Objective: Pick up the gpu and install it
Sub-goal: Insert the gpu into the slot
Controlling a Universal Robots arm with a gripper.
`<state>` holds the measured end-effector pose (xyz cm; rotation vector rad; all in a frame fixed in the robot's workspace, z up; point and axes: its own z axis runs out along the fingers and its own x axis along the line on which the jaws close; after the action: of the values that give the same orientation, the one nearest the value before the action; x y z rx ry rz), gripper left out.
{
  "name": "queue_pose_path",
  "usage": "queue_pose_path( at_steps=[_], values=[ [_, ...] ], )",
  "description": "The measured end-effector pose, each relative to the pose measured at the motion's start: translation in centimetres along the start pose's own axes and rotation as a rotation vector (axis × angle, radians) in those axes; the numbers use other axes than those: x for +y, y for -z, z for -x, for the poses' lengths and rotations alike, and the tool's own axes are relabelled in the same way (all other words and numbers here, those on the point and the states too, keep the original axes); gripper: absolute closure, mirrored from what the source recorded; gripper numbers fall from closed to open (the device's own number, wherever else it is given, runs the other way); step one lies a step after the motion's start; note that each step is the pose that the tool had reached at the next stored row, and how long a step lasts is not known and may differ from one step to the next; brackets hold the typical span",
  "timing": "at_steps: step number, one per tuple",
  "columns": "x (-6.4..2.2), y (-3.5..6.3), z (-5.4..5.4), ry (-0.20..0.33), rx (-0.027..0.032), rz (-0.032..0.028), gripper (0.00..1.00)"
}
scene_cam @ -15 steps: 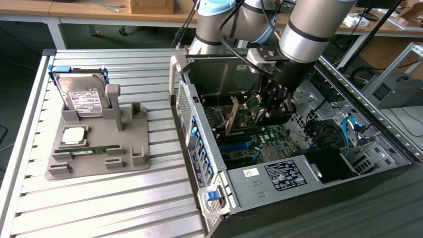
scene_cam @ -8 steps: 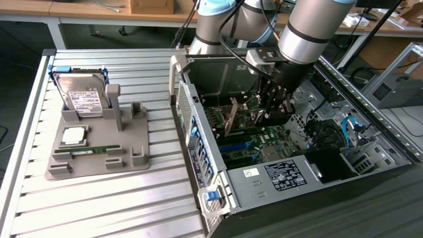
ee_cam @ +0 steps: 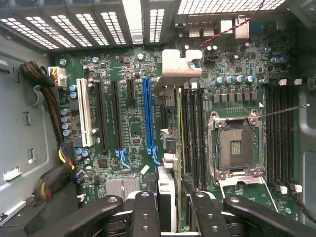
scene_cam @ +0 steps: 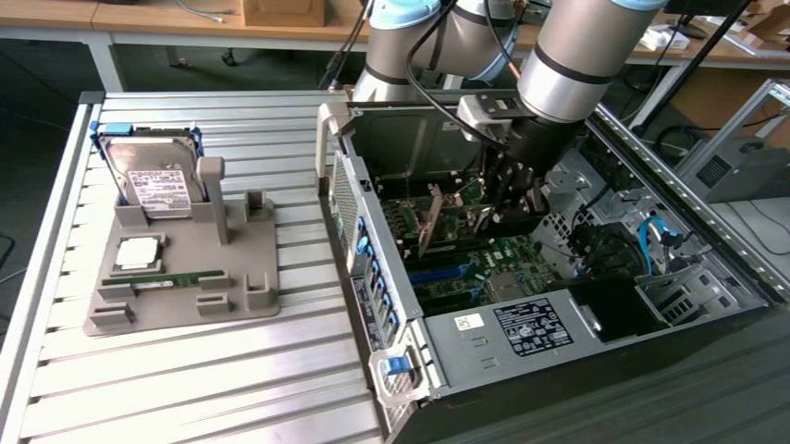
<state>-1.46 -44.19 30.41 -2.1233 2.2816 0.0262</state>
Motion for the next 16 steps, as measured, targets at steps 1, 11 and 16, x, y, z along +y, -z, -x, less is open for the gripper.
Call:
queue_pose_path(
  at_steps=[1, 11, 16],
  values=[
    [0.01, -0.03, -0.01, 0.0, 0.0, 0.0, 0.7],
    [0.18, -0.3, -0.12, 0.0, 0.0, 0.0, 0.7],
    [0.39, -0.47, -0.2, 0.0, 0.0, 0.0, 0.7]
  ],
)
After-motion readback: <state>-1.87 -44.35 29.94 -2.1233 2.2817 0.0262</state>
